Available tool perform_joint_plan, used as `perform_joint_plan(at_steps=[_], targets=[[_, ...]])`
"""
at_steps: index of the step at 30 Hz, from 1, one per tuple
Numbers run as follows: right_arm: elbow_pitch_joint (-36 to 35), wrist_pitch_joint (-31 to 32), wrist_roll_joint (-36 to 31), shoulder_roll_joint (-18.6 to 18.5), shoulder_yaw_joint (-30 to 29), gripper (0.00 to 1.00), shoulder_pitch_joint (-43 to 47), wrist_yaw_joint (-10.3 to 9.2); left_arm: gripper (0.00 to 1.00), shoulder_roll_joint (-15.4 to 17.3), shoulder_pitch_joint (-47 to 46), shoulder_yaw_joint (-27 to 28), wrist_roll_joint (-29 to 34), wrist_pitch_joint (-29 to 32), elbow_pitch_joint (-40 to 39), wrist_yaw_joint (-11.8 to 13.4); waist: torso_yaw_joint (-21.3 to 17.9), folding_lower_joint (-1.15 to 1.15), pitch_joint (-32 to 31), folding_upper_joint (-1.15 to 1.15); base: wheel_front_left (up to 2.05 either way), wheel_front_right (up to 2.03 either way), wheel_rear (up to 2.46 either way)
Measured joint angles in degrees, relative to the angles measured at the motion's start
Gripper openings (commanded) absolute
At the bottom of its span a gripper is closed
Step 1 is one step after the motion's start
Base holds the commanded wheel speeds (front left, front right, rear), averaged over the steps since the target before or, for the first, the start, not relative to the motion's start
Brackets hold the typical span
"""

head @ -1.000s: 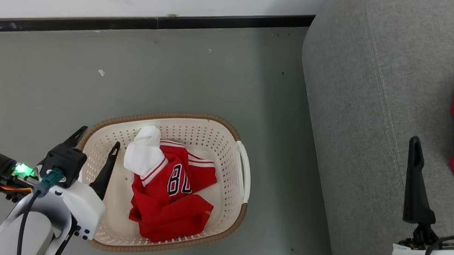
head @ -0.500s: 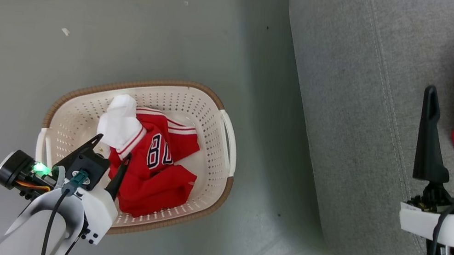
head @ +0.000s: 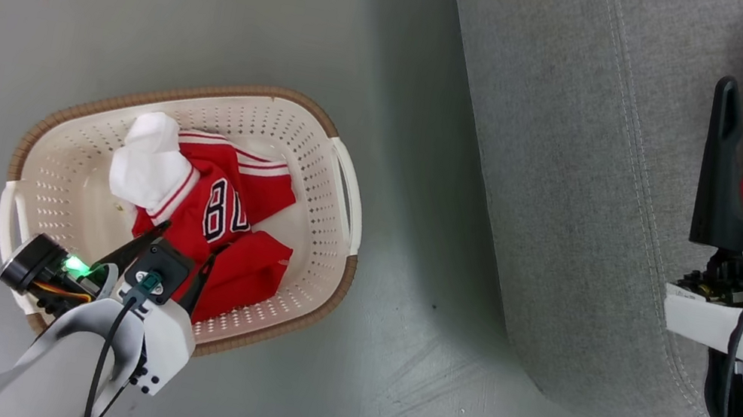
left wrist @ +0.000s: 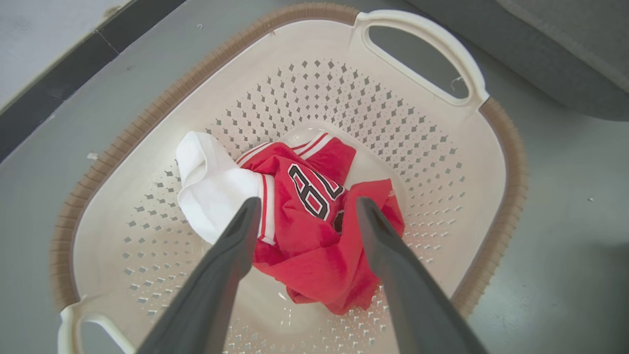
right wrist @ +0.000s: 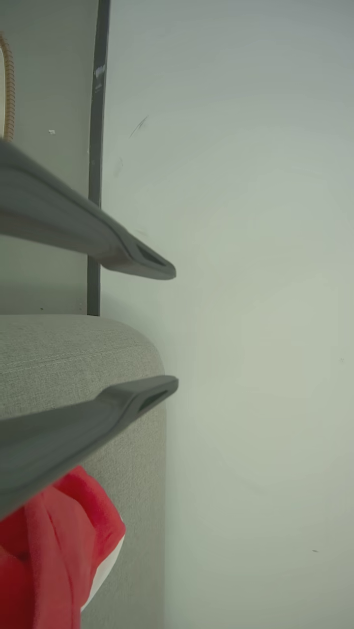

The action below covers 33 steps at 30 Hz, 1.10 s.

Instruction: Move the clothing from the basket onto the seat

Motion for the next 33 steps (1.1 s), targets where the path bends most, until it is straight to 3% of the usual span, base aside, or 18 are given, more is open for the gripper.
perform_joint_plan(at_steps=[22, 33], targets=[[0.24, 0.0, 2.92, 0.01, 0.49, 1.0, -4.56, 0.0, 1.0, 2.1, -5.82, 0.2, 1.6, 0.74, 7.26, -0.34, -4.16, 0.0, 8.4, 0.0, 0.0, 0.0, 0.0], [0.23, 0.0, 4.72, 0.01, 1.16, 1.0, -7.51, 0.0, 1.0, 4.15, -7.99, 2.02, 1.59, 1.74, 10.73, 1.26, -5.8, 0.0, 11.79, 0.0, 0.0, 0.0, 0.0]])
